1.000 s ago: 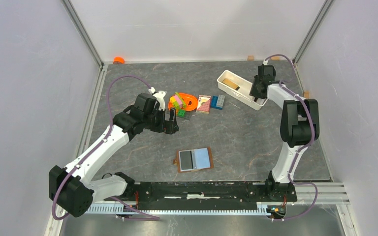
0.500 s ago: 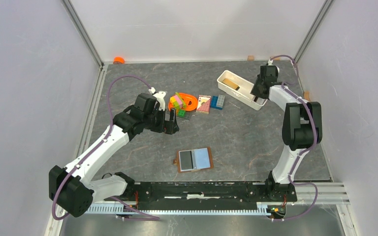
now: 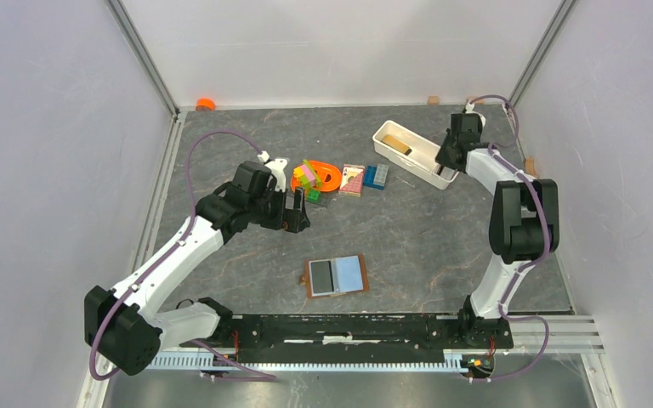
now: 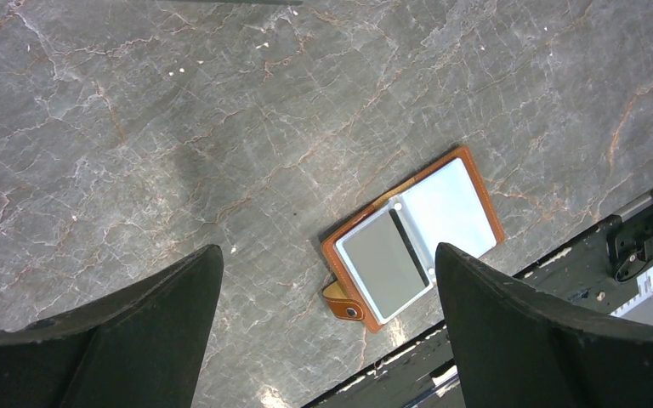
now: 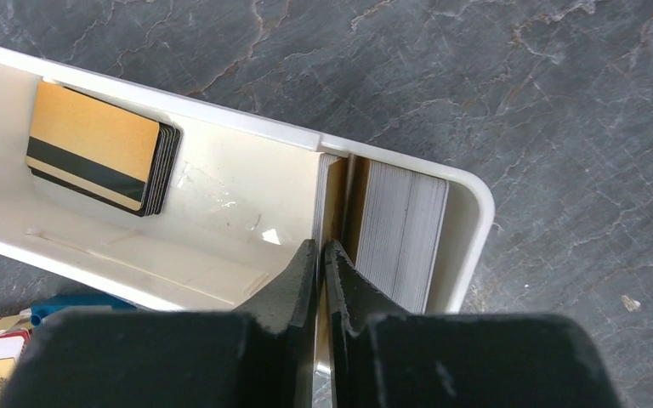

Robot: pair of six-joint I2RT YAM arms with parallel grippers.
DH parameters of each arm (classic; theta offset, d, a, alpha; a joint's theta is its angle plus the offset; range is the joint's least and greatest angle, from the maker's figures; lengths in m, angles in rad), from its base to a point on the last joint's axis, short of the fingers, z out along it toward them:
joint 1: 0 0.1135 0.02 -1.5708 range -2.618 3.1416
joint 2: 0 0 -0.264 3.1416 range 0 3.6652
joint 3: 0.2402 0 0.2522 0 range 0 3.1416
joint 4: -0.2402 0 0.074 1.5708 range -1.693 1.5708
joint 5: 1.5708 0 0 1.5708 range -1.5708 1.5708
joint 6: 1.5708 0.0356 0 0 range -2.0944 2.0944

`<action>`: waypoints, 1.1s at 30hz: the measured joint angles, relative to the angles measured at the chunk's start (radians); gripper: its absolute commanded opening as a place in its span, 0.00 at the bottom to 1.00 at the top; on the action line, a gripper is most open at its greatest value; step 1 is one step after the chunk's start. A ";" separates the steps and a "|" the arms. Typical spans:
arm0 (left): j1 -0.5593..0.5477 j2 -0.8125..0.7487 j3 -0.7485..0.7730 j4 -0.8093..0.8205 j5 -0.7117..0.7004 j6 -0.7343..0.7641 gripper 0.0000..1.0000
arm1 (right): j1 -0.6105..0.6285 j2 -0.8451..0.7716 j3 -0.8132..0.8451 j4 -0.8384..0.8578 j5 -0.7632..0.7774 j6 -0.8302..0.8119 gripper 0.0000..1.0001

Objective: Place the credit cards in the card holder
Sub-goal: Pick up the credit card from the storage box.

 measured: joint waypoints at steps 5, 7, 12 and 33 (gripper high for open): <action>0.000 0.000 0.000 0.000 0.000 0.000 1.00 | 0.000 -0.042 -0.016 -0.008 0.034 0.002 0.02; 0.000 0.000 0.000 0.000 0.000 0.000 1.00 | 0.000 -0.065 -0.019 -0.013 0.048 0.002 0.00; 0.000 0.000 0.000 0.000 0.000 0.000 1.00 | 0.000 -0.126 -0.023 -0.019 0.066 0.002 0.00; -0.124 -0.171 -0.128 0.340 0.177 -0.182 0.98 | 0.129 -0.866 -0.618 0.267 -0.548 -0.053 0.00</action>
